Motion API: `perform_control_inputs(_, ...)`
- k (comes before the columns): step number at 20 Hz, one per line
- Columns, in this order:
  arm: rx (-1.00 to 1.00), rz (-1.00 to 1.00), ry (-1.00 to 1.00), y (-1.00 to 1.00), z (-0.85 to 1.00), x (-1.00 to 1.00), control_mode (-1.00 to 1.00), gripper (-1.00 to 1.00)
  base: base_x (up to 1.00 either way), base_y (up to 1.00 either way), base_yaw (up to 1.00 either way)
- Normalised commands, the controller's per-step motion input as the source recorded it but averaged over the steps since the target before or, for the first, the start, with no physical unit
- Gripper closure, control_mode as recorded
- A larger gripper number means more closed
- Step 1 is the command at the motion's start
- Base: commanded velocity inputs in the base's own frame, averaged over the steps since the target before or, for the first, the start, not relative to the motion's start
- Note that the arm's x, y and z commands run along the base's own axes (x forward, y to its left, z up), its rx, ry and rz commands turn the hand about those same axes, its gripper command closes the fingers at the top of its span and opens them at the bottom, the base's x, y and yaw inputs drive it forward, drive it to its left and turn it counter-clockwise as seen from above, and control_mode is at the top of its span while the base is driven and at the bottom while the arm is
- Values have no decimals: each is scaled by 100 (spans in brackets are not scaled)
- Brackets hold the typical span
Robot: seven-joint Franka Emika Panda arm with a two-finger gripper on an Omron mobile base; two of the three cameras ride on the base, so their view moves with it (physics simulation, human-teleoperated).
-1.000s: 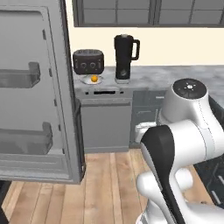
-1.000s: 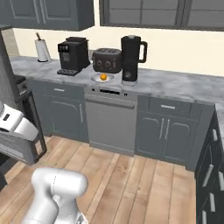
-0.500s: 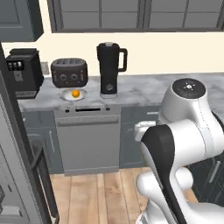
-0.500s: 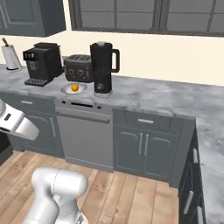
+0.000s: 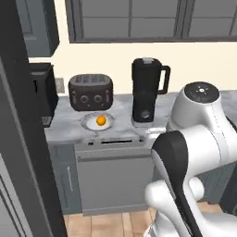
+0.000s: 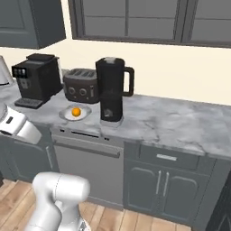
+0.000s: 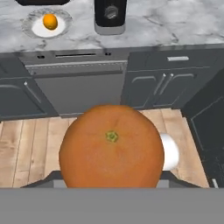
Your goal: Pick the orange and tangerine from the fridge and place them on the plate next to the blender to make a fruit smoothie.
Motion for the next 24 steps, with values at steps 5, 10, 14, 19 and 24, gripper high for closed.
perform_control_inputs(5, 0, 0, 0, 0, 0, 0, 100, 100, 100, 80, 4)
perform_control_inputs(10, 0, 0, 0, 0, 0, 0, 100, 100, 93, 1, 10)
perform_control_inputs(14, 2, 6, 12, -5, -41, 45, -100, 100, 41, -8, 5)
perform_control_inputs(19, 0, 13, 28, 0, -100, 83, -100, 100, 0, 0, 0)
perform_control_inputs(24, 0, 11, 27, 0, -92, 89, -100, 100, 0, 0, 0)
